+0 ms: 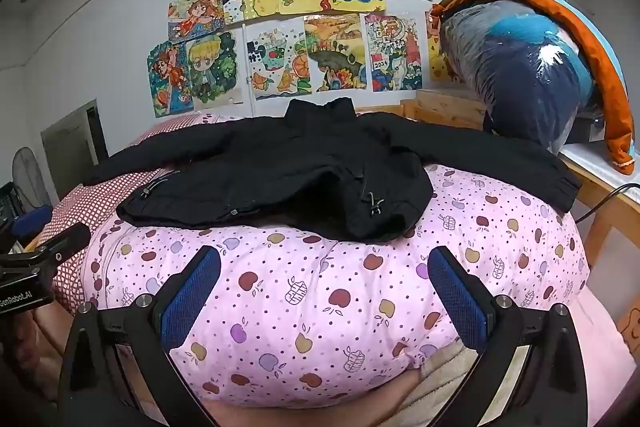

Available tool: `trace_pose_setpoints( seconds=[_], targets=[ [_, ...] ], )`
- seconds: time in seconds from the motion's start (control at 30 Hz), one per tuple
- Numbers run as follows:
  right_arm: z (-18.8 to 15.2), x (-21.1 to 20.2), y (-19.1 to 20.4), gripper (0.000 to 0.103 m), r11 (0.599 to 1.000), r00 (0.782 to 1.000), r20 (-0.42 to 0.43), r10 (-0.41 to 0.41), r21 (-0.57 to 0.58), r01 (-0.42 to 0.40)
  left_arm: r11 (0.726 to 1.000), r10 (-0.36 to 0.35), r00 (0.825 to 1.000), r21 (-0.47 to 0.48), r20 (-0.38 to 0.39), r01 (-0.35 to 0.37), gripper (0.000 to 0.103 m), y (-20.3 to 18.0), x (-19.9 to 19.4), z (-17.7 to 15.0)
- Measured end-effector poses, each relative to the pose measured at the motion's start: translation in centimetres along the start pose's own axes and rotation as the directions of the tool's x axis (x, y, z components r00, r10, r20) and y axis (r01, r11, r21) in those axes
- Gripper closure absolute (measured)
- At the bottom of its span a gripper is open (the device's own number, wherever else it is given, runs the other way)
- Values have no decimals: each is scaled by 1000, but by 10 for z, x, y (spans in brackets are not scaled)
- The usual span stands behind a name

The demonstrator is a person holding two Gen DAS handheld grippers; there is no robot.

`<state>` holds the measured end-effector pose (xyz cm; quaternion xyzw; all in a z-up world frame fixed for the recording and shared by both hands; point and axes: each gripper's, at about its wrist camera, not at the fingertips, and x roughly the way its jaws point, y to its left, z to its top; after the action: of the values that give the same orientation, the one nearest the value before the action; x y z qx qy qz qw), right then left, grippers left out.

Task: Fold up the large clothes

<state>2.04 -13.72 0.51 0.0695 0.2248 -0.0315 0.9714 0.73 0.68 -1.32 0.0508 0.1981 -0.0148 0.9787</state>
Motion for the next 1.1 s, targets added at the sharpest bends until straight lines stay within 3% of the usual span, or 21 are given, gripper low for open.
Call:
trace_pose_setpoints(
  seconds=[1.1],
  targets=[
    [-6, 7, 2, 1, 1000, 1000, -11, 13, 19, -13, 1000, 3, 1000, -1, -11, -3, 0, -4, 2, -2]
  ],
)
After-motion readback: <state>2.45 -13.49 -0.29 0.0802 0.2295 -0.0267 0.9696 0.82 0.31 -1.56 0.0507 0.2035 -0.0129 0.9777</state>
